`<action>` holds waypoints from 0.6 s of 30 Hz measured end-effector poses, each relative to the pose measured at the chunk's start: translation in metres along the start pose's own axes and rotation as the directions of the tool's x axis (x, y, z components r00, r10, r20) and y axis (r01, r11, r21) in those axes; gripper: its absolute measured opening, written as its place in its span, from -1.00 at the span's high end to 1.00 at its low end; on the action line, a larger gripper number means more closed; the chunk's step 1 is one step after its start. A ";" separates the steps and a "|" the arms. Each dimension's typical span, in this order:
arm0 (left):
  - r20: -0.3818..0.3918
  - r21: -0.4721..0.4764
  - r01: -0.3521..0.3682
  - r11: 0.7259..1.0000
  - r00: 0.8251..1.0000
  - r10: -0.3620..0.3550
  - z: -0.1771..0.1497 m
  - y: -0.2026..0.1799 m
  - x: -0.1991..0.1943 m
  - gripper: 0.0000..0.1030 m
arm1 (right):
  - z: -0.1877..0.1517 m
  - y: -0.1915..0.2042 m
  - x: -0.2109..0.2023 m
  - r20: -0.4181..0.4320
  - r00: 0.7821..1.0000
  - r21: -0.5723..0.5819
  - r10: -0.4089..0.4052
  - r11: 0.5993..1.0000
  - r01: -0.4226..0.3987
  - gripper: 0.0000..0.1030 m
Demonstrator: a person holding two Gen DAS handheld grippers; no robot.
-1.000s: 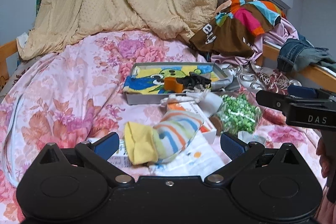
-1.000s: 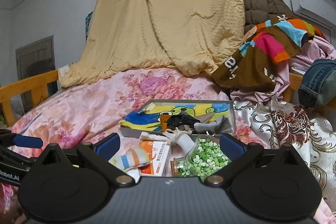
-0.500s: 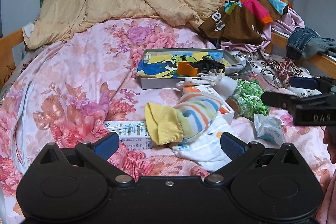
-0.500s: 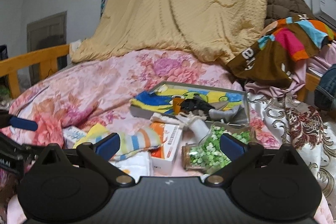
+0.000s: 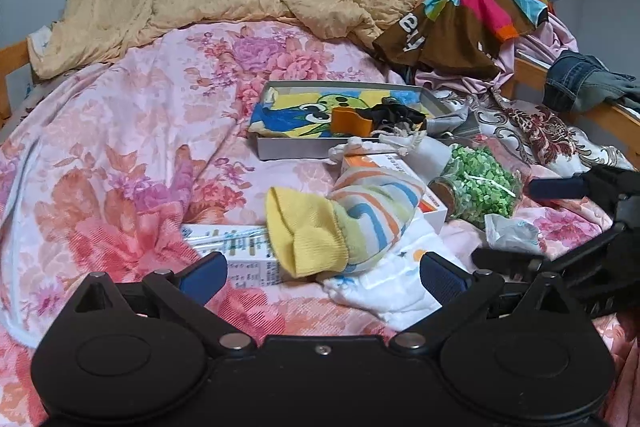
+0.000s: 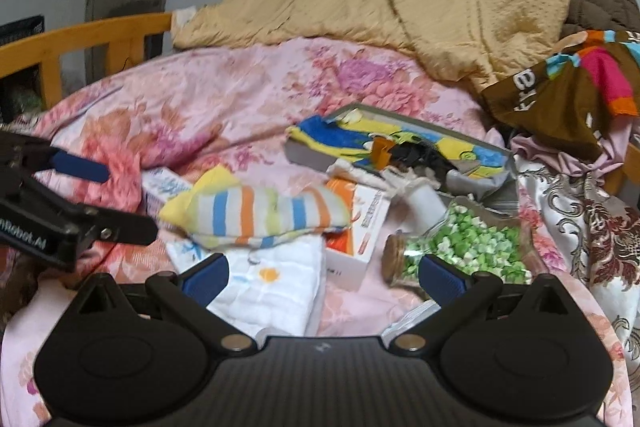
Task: Organize soft objects
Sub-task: 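Reach left tool toward striped yellow sock while right reaches white folded cloth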
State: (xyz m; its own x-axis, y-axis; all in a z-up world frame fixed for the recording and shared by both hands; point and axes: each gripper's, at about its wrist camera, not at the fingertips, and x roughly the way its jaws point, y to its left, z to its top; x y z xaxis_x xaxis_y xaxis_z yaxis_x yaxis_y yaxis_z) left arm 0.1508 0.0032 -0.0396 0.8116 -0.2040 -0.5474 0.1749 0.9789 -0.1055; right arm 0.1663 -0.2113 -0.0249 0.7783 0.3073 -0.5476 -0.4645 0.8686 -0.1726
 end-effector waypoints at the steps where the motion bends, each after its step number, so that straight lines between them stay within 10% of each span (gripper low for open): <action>1: 0.001 0.001 0.006 1.000 1.000 -0.006 0.001 -0.001 0.002 -0.98 | -0.001 0.002 0.002 -0.011 1.000 -0.010 0.003 1.000 -0.003 -0.99; 18: 0.013 0.008 0.000 1.000 1.000 0.000 0.002 0.007 0.030 -0.98 | -0.007 0.023 0.033 -0.113 0.993 -0.103 0.041 0.993 -0.053 -0.99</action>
State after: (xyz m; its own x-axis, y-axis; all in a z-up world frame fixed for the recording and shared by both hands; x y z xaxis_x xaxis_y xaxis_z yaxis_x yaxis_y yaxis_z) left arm 0.1777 0.0041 -0.0557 0.8190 -0.2044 -0.5362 0.1792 0.9788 -0.0993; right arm 0.1781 -0.1838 -0.0525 0.7058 0.2971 -0.6431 -0.5463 0.8062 -0.2270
